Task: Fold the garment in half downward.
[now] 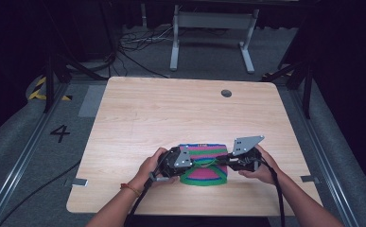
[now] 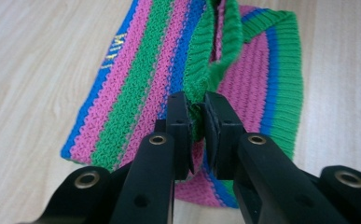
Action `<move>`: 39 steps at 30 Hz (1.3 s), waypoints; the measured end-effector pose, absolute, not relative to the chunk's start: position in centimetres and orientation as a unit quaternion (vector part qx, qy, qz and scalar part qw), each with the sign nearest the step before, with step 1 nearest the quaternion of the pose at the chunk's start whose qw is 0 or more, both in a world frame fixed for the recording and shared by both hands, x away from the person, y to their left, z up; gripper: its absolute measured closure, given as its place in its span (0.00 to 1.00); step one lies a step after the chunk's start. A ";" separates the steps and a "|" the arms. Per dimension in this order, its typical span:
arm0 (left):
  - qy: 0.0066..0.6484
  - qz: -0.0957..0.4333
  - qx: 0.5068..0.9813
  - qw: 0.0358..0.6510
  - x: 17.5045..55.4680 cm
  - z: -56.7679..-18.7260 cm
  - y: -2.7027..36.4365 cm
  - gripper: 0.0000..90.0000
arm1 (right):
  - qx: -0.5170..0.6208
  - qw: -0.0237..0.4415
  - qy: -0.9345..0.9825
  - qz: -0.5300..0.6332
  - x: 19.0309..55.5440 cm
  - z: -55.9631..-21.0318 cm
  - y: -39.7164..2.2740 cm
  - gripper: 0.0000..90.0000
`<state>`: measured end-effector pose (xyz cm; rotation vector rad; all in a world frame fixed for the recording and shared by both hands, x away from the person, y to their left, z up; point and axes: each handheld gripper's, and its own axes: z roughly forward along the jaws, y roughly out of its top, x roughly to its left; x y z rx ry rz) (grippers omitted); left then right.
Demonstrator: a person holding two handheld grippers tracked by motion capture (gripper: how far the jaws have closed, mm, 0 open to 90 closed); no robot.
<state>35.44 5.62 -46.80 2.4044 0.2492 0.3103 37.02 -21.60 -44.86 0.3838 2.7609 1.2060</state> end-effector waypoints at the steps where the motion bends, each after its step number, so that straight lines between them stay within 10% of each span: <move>1: 0.095 0.117 0.926 0.346 35.3 -46.9 5.6 0.90 | 0.123 0.051 0.909 0.394 36.8 -45.0 -21.6 0.93; 39: 0.129 0.080 0.923 0.352 33.9 -49.5 8.1 0.80 | 0.133 0.054 0.915 0.377 34.0 -49.2 -23.1 0.88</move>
